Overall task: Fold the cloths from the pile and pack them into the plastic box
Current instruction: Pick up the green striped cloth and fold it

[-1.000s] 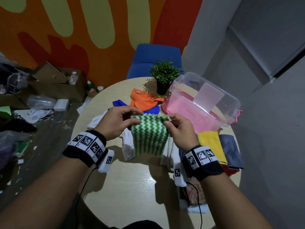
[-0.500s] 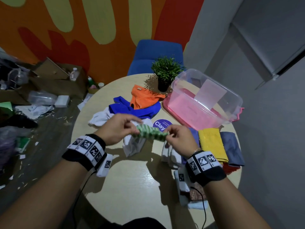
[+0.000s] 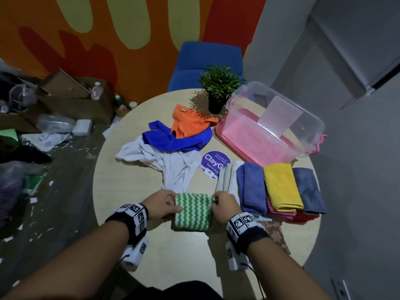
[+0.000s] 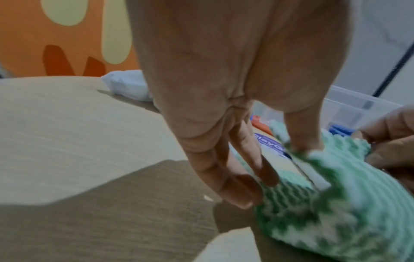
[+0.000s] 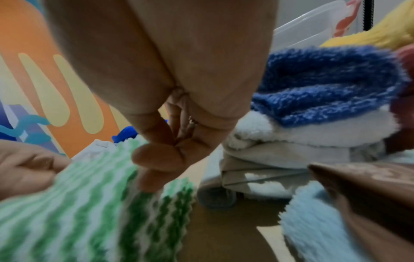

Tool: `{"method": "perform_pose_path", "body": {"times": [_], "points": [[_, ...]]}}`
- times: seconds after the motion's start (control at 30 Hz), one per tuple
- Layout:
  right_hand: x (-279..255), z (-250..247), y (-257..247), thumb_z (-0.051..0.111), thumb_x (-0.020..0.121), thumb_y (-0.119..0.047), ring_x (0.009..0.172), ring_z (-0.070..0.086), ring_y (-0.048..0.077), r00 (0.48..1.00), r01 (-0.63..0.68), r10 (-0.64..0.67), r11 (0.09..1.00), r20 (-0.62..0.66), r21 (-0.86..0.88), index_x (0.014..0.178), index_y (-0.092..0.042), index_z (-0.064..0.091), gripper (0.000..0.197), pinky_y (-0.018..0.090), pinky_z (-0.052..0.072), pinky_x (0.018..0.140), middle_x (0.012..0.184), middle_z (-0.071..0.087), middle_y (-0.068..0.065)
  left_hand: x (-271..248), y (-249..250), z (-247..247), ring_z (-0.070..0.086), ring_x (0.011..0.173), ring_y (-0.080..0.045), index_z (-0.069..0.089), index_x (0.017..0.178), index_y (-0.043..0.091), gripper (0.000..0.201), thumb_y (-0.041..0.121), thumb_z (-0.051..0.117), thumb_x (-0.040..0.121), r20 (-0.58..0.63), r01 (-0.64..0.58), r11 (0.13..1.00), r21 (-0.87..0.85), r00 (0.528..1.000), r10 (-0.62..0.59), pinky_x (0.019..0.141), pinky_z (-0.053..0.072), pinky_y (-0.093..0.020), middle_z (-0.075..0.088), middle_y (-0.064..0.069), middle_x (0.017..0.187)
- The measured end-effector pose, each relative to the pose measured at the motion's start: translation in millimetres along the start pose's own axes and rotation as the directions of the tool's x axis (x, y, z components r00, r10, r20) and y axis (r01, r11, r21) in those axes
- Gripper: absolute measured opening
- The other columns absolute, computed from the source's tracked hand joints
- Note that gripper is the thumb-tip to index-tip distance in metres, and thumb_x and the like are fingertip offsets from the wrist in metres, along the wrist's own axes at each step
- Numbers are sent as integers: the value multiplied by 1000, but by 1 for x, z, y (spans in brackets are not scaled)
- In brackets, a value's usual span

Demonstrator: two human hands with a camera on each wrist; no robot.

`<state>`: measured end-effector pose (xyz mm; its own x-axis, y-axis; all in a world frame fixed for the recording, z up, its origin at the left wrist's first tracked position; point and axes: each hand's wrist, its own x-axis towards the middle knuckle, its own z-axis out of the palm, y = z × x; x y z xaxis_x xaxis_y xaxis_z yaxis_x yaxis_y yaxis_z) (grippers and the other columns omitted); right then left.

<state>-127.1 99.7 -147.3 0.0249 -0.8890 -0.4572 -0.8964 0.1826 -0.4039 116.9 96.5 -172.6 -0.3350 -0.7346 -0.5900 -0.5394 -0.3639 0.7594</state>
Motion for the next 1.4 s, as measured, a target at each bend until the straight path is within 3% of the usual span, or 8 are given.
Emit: {"method": "perform_pose_path", "body": {"times": [0.13, 0.33, 0.5, 0.57, 0.77, 0.93, 1.17, 1.4], "points": [[17, 3, -10, 54, 92, -10, 100, 63, 31, 998, -37, 38, 999, -55, 25, 119, -9, 65, 29, 35, 52, 87, 112, 65, 17, 15, -7, 6, 52, 60, -27, 54, 52, 22, 46, 10, 64, 96, -64, 97, 987, -126, 992, -105, 61, 42, -38, 56, -12, 56], [19, 7, -13, 61, 90, -12, 98, 62, 25, 996, 25, -19, 997, -92, 68, 114, -16, 61, 23, 37, 53, 87, 108, 63, 8, 26, 3, 18, 53, 59, -19, 43, 61, 17, 52, 54, 71, 84, -323, 195, 941, 278, 941, -100, 56, 35, -28, 50, -3, 59], [-6, 20, -12, 63, 92, -16, 113, 60, 30, 940, 229, -184, 964, 287, -134, 123, -8, 66, 33, 35, 48, 98, 122, 63, 13, 32, -1, 36, 67, 89, -21, 65, 97, 17, 31, 44, 74, 85, -177, 143, 931, 334, 980, -87, 73, 52, -30, 71, -3, 99], [-12, 21, -10, 66, 89, -15, 114, 59, 30, 947, 233, -207, 969, 245, -83, 126, -8, 64, 37, 34, 48, 98, 124, 61, 13, 29, 1, 40, 66, 98, -23, 63, 112, 14, 32, 36, 69, 89, -142, 81, 939, 333, 989, -35, 83, 52, -33, 70, -5, 111], [-28, -14, -7, 81, 73, -41, 134, 29, 21, 929, 339, -337, 941, -156, -11, 150, -37, 22, 97, 46, 33, 109, 153, 30, -4, 3, 52, 35, 62, 85, -4, 57, 104, 23, 23, 30, 73, 89, 53, -336, 898, 284, 940, 336, 76, 45, -25, 66, 9, 93], [-35, -46, 22, 78, 81, -32, 93, 66, 13, 962, 274, -256, 891, -96, 363, 110, -22, 57, 38, 43, 55, 86, 99, 70, -4, -7, 94, 33, 63, 74, -7, 52, 102, 18, 26, 22, 74, 89, 96, -410, 911, 37, 909, 405, 68, 50, -23, 67, 0, 83], [-54, -64, 62, 66, 93, -12, 93, 66, -1, 969, 236, -143, 773, -201, 588, 111, -18, 60, 20, 19, 50, 79, 102, 70, -8, 3, 109, 45, 66, 71, -14, 69, 96, 9, 24, 29, 78, 86, 294, -367, 925, 100, 899, 325, 71, 58, -34, 72, -7, 87], [-70, -61, 95, 72, 88, -11, 96, 66, 11, 982, 59, 58, 814, -182, 577, 110, -20, 57, 28, 35, 55, 86, 105, 69, -5, 19, 114, 80, 69, 69, -24, 57, 88, 6, 20, 8, 77, 86, 161, -226, 968, -106, 957, 241, 77, 59, -48, 69, -3, 69]]}}
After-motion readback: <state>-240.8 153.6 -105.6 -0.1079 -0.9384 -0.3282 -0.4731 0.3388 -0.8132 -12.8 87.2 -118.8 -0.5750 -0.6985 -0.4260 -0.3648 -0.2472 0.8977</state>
